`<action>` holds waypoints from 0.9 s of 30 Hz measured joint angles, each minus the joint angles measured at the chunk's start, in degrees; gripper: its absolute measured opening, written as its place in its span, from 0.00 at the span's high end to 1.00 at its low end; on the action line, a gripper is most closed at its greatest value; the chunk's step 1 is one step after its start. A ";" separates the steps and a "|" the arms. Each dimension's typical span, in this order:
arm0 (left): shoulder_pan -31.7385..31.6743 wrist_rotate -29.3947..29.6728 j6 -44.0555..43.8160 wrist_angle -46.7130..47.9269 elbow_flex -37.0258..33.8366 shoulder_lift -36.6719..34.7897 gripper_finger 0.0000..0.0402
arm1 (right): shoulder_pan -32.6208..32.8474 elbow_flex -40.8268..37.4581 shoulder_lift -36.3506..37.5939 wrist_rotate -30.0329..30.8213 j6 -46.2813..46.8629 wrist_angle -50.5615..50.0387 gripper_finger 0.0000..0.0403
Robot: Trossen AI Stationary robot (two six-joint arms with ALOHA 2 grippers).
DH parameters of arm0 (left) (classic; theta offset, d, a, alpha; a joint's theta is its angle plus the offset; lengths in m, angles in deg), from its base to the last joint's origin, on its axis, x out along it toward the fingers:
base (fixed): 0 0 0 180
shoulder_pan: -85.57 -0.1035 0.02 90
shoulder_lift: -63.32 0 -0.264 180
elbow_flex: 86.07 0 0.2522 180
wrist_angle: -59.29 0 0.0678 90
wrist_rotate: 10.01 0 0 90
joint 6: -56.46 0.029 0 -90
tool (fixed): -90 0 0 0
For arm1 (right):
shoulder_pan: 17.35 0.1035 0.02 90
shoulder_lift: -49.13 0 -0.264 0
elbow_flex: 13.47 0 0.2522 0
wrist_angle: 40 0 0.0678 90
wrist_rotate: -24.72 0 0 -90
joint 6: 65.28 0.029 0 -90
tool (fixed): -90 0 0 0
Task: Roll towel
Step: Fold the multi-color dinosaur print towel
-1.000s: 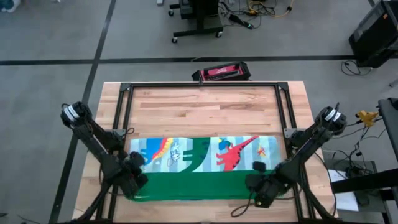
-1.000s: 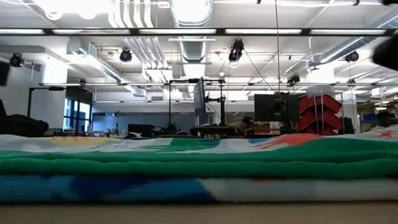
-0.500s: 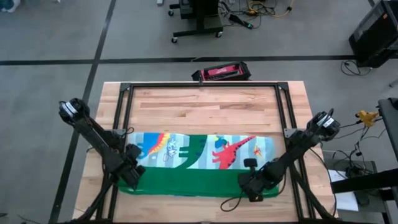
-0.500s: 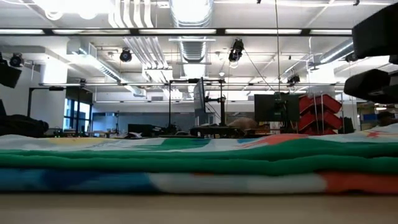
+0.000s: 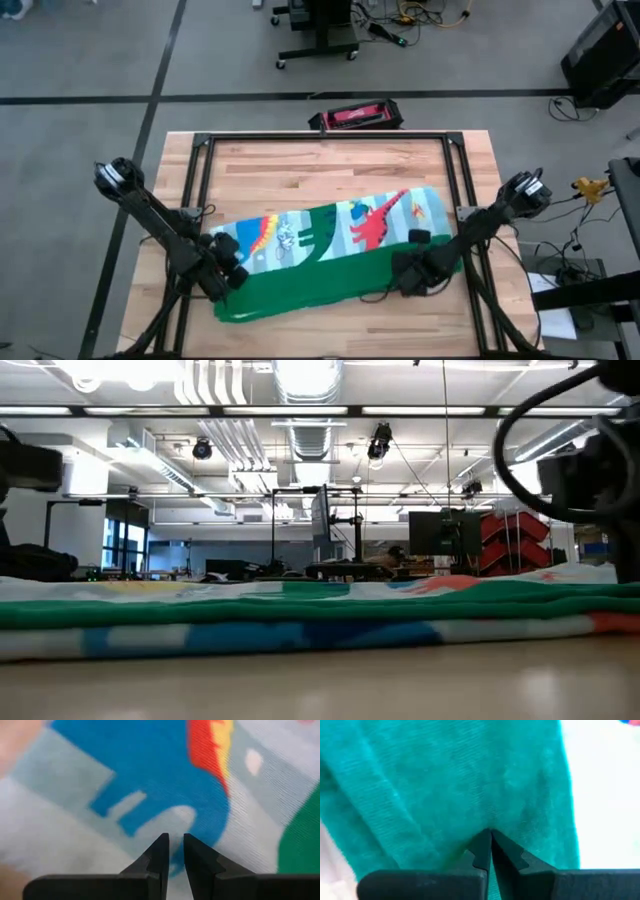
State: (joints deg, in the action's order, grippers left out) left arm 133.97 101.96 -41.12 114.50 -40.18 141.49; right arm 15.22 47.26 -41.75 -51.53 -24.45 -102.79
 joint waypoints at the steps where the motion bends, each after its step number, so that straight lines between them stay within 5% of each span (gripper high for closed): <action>1: -0.03 -0.52 -0.99 0.09 -0.40 0.33 0.90 | -0.93 -0.25 0.07 0.87 -0.24 -0.95 1.00; 6: -0.10 -5.14 -5.84 4.92 -0.44 0.39 0.93 | -5.68 -0.10 1.70 11.08 7.48 -12.91 1.00; 9: -0.94 -5.96 -6.44 6.66 0.80 -0.33 0.94 | -6.42 1.45 3.79 15.80 10.62 -10.64 1.00; 13: -3.05 -5.91 -3.92 5.46 2.73 -0.13 0.94 | -5.98 2.19 5.49 19.53 2.70 9.95 1.00; 19: -8.46 -3.77 11.28 -10.20 5.27 3.13 0.94 | -7.22 2.17 0.85 10.61 -11.24 44.94 1.00; 22: -10.19 -3.88 17.61 -12.43 8.96 6.24 0.94 | -6.84 2.33 -3.04 8.70 -13.69 51.99 1.00; 27: -11.62 -3.84 21.69 -0.41 14.57 12.69 0.94 | -7.07 2.50 -10.13 9.27 -11.39 52.36 1.00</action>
State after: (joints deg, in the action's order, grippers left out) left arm 122.35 98.13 -19.44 114.08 -25.61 154.18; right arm 8.15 49.76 -51.88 -42.26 -35.84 -50.42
